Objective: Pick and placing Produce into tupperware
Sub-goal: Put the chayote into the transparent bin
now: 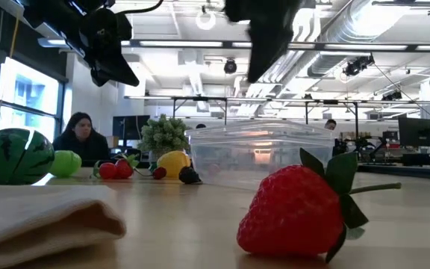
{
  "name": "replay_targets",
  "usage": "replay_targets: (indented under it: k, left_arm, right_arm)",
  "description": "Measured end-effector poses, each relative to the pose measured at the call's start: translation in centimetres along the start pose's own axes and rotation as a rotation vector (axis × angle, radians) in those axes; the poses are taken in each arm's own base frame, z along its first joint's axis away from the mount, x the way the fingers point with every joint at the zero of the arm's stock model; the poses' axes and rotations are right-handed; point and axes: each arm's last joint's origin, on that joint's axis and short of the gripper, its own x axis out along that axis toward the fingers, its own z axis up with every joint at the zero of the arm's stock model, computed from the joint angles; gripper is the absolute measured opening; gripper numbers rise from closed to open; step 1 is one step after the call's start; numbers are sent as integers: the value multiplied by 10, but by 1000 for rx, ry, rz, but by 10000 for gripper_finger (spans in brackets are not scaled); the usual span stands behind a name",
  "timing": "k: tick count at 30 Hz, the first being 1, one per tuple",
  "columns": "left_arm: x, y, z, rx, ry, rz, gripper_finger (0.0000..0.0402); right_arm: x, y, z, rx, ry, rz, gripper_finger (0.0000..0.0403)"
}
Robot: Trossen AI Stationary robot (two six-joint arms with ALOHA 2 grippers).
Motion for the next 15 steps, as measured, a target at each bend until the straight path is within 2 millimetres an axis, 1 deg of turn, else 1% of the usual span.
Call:
replay_targets:
  k: [3, 7, 11, 15]
  left_arm:
    - [-1, 0, 0, 11, 2, -5, 17]
    - [-6, -1, 0, 18, -16, -18, 17]
    - [-15, -2, 0, 22, -50, -23, 17]
    - [-25, -3, -1, 24, -72, -27, 17]
  right_arm:
    - [-29, -6, -10, 47, -37, -69, 0]
    - [-61, -7, -26, 92, -75, -115, 0]
    - [-82, -6, -44, 140, -83, -168, 0]
    - [-97, 1, -63, 190, -62, -220, 0]
